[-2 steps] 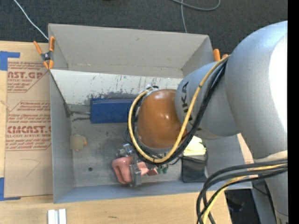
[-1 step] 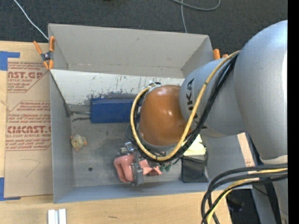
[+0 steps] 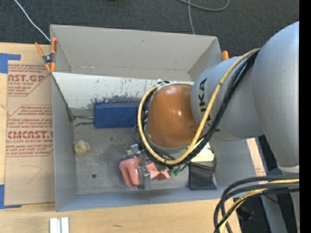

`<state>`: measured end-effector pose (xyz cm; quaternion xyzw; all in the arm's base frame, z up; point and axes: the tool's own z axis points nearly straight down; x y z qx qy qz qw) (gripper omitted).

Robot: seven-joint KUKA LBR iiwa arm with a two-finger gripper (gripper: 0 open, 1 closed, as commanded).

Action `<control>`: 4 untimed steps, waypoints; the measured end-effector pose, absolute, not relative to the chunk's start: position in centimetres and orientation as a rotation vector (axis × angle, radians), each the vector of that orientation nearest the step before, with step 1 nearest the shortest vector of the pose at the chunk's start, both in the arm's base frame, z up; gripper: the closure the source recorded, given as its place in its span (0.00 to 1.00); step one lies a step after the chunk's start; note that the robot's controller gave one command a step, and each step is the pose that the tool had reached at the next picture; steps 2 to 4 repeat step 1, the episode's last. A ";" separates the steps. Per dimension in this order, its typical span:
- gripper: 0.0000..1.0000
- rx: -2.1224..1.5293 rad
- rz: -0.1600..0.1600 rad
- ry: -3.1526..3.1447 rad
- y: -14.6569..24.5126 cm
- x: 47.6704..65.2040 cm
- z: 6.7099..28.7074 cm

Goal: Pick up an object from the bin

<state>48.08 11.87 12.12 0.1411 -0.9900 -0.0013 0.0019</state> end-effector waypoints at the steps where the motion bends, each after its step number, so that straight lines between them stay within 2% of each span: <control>1: 1.00 0.443 -0.005 -3.111 11.9 48.2 13.1; 4: 1.00 0.443 -0.005 -3.111 11.9 48.2 13.1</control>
Offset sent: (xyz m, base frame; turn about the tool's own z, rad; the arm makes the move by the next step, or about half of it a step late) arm 0.0000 -0.0001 0.0357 0.0000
